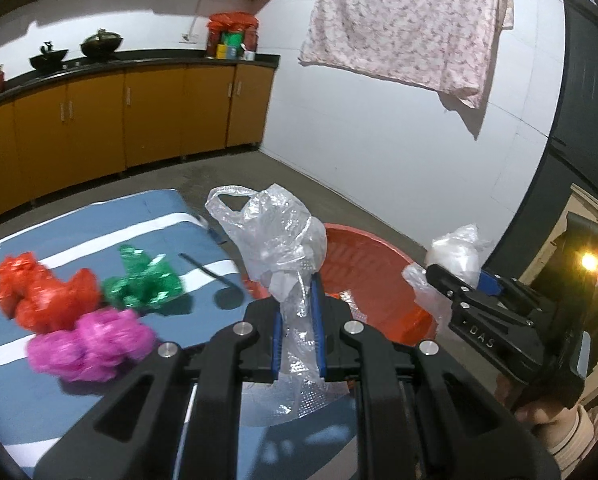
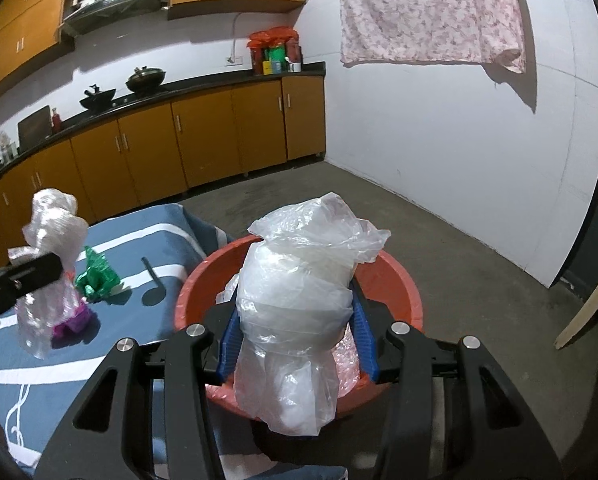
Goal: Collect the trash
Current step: 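Lift both clear bags and carry them over the orange basket, then open both grippers to drop the clear bags into the basket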
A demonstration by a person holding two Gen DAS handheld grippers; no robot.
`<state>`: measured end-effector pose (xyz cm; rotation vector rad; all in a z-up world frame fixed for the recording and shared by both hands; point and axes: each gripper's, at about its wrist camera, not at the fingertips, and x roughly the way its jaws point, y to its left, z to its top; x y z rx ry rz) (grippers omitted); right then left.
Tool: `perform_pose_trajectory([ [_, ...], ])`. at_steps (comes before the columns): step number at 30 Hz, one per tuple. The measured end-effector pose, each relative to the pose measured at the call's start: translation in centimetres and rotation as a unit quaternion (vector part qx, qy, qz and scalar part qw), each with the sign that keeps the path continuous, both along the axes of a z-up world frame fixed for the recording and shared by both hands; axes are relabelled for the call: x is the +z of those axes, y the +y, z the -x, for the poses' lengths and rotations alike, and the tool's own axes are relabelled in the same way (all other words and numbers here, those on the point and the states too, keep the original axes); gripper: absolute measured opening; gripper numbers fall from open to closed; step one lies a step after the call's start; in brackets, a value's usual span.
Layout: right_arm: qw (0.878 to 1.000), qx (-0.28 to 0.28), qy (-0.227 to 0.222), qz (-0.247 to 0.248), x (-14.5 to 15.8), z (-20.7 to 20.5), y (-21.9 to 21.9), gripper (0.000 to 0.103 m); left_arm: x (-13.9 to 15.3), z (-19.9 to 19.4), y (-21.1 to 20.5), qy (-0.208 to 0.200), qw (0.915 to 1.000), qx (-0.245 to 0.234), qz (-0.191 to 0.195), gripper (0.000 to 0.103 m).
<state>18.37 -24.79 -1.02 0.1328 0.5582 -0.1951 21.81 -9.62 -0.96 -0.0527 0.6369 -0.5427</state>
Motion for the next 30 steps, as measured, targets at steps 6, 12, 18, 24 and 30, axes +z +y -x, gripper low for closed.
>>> perform_pose_trajectory([
  [6, 1.000, -0.011, 0.002, -0.012, -0.7, -1.0, -1.3, 0.048, -1.7, -2.6, -2.8, 0.015, 0.9995, -0.027, 0.005, 0.014],
  [12, 1.000, -0.021, 0.002, -0.021, -1.2, -2.4, -2.7, 0.048, -3.3, -4.9, -5.2, 0.027, 0.9986, -0.045, -0.004, 0.014],
  [18, 0.999, -0.026, 0.001, -0.030, -1.5, -3.5, -3.7, 0.048, -4.6, -6.5, -7.3, 0.035, 0.9975, -0.060, -0.014, 0.014],
  [24, 0.998, -0.028, -0.003, -0.049, -1.6, -4.2, -4.6, 0.049, -5.5, -7.9, -8.5, 0.045, 0.9968, -0.065, -0.016, 0.022],
  [30, 0.998, -0.026, -0.004, -0.063, -1.8, -4.4, -5.0, 0.056, -6.1, -8.6, -8.3, 0.056, 0.9966, -0.059, -0.015, 0.040],
])
